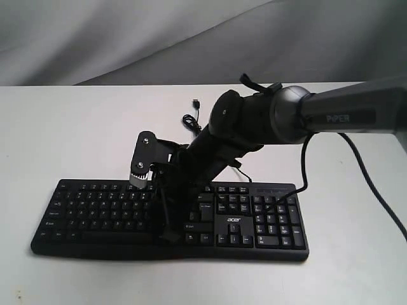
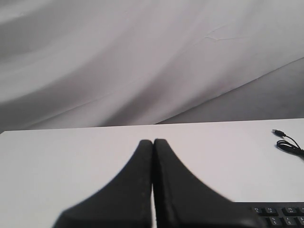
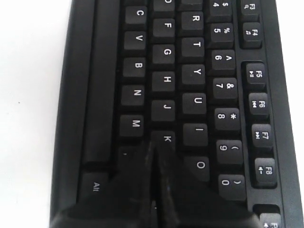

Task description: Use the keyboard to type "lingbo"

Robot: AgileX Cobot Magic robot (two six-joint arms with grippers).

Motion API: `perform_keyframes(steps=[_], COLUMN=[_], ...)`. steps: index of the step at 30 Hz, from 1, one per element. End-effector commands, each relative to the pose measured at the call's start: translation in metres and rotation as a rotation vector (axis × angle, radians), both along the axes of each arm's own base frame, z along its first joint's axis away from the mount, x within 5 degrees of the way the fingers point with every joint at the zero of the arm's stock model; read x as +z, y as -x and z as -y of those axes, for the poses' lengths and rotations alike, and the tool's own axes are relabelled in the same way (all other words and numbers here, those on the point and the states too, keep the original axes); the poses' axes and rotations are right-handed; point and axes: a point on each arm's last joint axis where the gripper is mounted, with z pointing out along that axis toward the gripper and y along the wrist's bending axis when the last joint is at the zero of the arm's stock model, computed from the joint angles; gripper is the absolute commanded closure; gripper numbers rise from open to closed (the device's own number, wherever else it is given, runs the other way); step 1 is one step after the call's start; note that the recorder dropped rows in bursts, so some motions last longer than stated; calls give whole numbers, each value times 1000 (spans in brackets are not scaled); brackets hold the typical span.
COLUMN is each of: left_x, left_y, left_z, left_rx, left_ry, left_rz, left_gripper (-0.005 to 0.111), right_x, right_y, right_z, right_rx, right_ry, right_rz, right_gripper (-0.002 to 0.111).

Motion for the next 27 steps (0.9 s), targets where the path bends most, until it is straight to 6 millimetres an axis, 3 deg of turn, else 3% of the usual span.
perform_keyframes(steps=[1, 20, 27], left_x=[-1, -1, -1], left_y=[0, 0, 0], left_z=[0, 0, 0], left_rx=[-8, -8, -8], left_ry=[0, 0, 0], left_rz=[9, 9, 9], left_gripper=[106, 106, 106], right_x=[0, -19, -2], right_y=[0, 0, -2], right_z=[0, 2, 1], right_rx=[-3, 15, -1], right_ry=[5, 45, 13], right_rz=[21, 7, 42], right_gripper=[108, 108, 108])
